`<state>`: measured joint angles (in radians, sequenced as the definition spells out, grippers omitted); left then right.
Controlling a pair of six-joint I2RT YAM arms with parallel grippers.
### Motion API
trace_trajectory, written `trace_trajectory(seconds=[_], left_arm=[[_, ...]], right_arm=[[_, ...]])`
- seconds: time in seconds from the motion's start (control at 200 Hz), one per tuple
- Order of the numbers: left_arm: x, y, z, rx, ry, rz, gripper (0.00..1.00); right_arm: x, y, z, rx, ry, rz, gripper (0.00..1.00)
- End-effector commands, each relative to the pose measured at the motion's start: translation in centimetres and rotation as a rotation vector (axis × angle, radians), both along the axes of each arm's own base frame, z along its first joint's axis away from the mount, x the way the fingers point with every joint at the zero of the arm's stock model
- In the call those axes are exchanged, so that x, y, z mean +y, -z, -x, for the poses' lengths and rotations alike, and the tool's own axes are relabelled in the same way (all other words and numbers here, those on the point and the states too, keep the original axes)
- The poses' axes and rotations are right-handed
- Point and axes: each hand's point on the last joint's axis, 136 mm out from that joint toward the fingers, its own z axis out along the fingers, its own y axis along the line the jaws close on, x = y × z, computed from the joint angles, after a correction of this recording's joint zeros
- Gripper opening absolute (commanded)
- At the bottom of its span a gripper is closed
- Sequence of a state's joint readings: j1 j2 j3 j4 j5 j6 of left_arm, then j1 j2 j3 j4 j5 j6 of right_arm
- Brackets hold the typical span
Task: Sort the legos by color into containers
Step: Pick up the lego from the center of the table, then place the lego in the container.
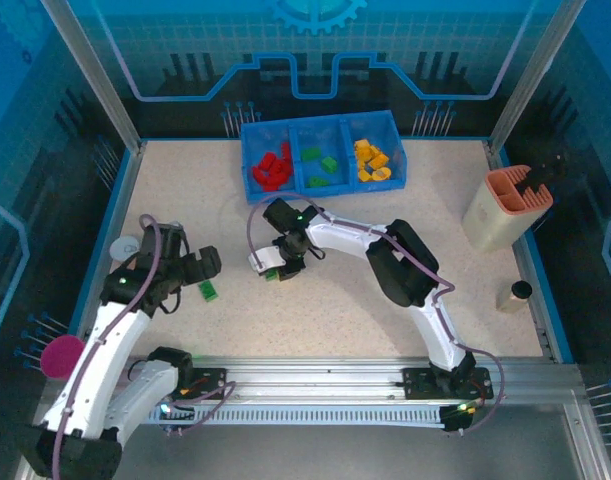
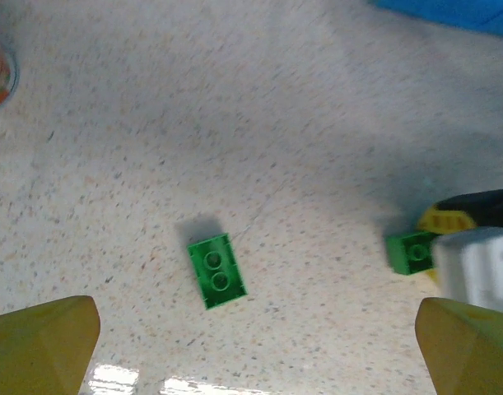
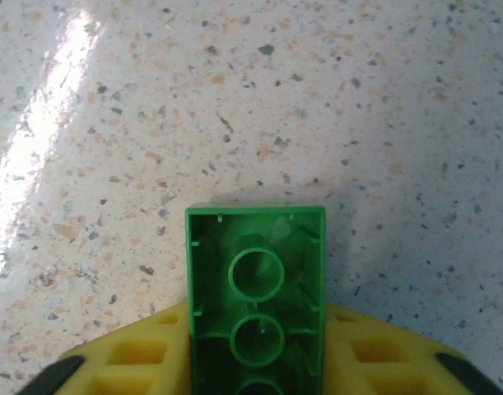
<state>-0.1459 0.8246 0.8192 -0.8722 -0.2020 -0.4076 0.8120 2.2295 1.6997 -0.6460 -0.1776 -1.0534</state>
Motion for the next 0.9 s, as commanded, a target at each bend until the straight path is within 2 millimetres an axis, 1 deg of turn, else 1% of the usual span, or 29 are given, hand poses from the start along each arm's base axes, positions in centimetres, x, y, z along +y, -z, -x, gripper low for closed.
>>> trace_trajectory(seconds=[0.0, 0.12, 0.175, 0.225, 0.3, 0.405, 0.45, 0.49, 0.615, 0.655, 0.666, 0.681, 0.696, 0.746, 0.751, 0.761, 0.836, 0.846, 0.861, 0.896], left_arm=[[1.4, 2.2, 0.1, 0.038, -0.108, -0.026, 0.99], [1.8, 4.1, 0.2, 0.051, -0.166, -0.011, 0.99], [1.7, 4.7, 0.2, 0.059, -0.187, 0.002, 0.99], [1.6, 5.3, 0.2, 0.068, -0.199, 0.015, 0.99], [1.7, 5.8, 0.2, 0.072, -0.218, 0.024, 0.99], [1.6, 6.4, 0.1, 0.074, -0.229, 0.036, 0.99], [1.4, 6.8, 0.1, 0.087, -0.231, 0.045, 0.99], [1.2, 7.2, 0.1, 0.100, -0.230, 0.052, 0.99], [1.0, 8.4, 0.2, 0.127, -0.260, 0.077, 0.99], [1.0, 8.8, 0.2, 0.126, -0.270, 0.086, 0.99], [1.0, 8.9, 0.2, 0.126, -0.273, 0.087, 0.99], [1.0, 9.0, 0.2, 0.126, -0.275, 0.090, 0.99], [1.0, 9.0, 0.2, 0.125, -0.278, 0.089, 0.99], [1.0, 9.3, 0.3, 0.130, -0.282, 0.091, 0.99], [1.0, 9.4, 0.3, 0.131, -0.283, 0.091, 0.99], [1.0, 9.4, 0.2, 0.132, -0.282, 0.092, 0.99], [0.8, 9.8, 0.2, 0.151, -0.275, 0.092, 0.99], [0.8, 9.8, 0.2, 0.152, -0.275, 0.092, 0.99], [0.8, 9.9, 0.2, 0.156, -0.275, 0.092, 0.99], [0.7, 10.0, 0.2, 0.164, -0.273, 0.094, 0.99]], right_arm=[[-1.0, -1.5, -3.3, -0.004, 0.155, -0.063, 0.24], [-1.9, -4.9, -4.7, -0.012, 0.245, -0.125, 0.20], [-2.8, -6.3, -5.6, -0.033, 0.295, -0.139, 0.19], [-3.9, -7.6, -6.9, -0.064, 0.354, -0.148, 0.19], [-5.8, -9.8, -9.6, -0.138, 0.462, -0.172, 0.19], [-8.2, -13.2, -14.7, -0.276, 0.619, -0.237, 0.18], [-9.2, -14.2, -16.8, -0.321, 0.674, -0.243, 0.18], [-9.9, -14.7, -18.4, -0.352, 0.706, -0.242, 0.19], [-10.7, -15.4, -22.7, -0.401, 0.769, -0.266, 0.19], [-10.8, -15.4, -24.0, -0.404, 0.787, -0.278, 0.19], [-10.8, -15.1, -24.2, -0.400, 0.791, -0.276, 0.19], [-10.9, -15.4, -24.8, -0.407, 0.796, -0.284, 0.19], [-10.9, -15.0, -25.2, -0.403, 0.801, -0.282, 0.19], [-10.9, -15.3, -26.7, -0.416, 0.820, -0.298, 0.19], [-10.9, -14.7, -26.9, -0.410, 0.821, -0.291, 0.19], [-10.9, -14.2, -27.2, -0.408, 0.824, -0.286, 0.19], [-11.3, -13.0, -29.4, -0.432, 0.858, -0.275, 0.19], [-11.4, -13.2, -29.7, -0.441, 0.862, -0.278, 0.19], [-11.5, -12.5, -30.1, -0.442, 0.867, -0.268, 0.20], [-11.8, -12.1, -31.0, -0.459, 0.880, -0.264, 0.20]])
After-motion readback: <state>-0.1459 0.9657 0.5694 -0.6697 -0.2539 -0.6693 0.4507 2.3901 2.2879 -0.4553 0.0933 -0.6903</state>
